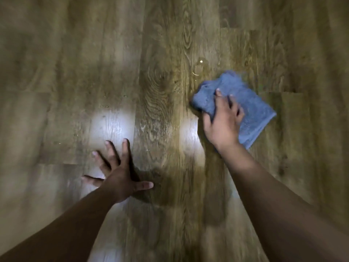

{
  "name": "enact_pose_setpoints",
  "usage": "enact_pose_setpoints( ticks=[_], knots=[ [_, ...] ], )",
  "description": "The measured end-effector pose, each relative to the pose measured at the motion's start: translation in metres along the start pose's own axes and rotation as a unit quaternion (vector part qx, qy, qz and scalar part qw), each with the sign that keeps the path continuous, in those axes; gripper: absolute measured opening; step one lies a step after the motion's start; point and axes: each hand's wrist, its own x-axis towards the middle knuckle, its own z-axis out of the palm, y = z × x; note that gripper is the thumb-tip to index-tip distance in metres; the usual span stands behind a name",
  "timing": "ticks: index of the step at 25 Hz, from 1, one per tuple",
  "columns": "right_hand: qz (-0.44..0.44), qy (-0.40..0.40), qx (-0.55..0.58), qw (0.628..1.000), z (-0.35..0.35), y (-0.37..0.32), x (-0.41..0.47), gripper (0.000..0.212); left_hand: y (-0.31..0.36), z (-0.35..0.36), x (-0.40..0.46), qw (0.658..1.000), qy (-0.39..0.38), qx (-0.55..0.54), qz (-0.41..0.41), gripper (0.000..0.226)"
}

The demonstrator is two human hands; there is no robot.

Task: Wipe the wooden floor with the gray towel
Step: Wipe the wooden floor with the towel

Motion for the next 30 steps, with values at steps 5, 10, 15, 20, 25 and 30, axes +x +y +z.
enact_pose_setpoints(
  ticks=[5, 10, 15, 20, 25, 30],
  knots=[
    [-0.167, -0.078, -0.024, 0.983, 0.038, -0.078, -0.099, 0.063, -0.002, 0.01, 0.006, 0.998, 0.049, 0.014, -0.02, 0.159],
    [-0.18, -0.113, -0.045, 0.976, 0.04, -0.075, -0.179, 0.063, -0.008, 0.005, 0.002, 0.996, 0.04, -0.045, 0.061, 0.139],
    [-0.163, -0.124, -0.052, 0.977, 0.044, -0.08, -0.196, 0.064, -0.126, -0.025, 0.006, 0.894, 0.434, -0.095, 0.062, 0.052],
    [-0.171, -0.112, -0.046, 0.978, 0.065, -0.11, -0.182, 0.063, -0.221, -0.039, 0.052, 0.833, 0.51, -0.148, -0.155, 0.053],
    [-0.147, -0.064, 0.014, 0.987, 0.102, -0.199, -0.097, 0.062, -0.224, -0.035, 0.057, 0.844, 0.502, -0.113, -0.148, 0.054],
    [-0.165, -0.076, -0.006, 0.983, 0.16, -0.328, -0.004, 0.064, -0.223, -0.038, 0.055, 0.856, 0.478, -0.112, -0.162, 0.058]
  ],
)
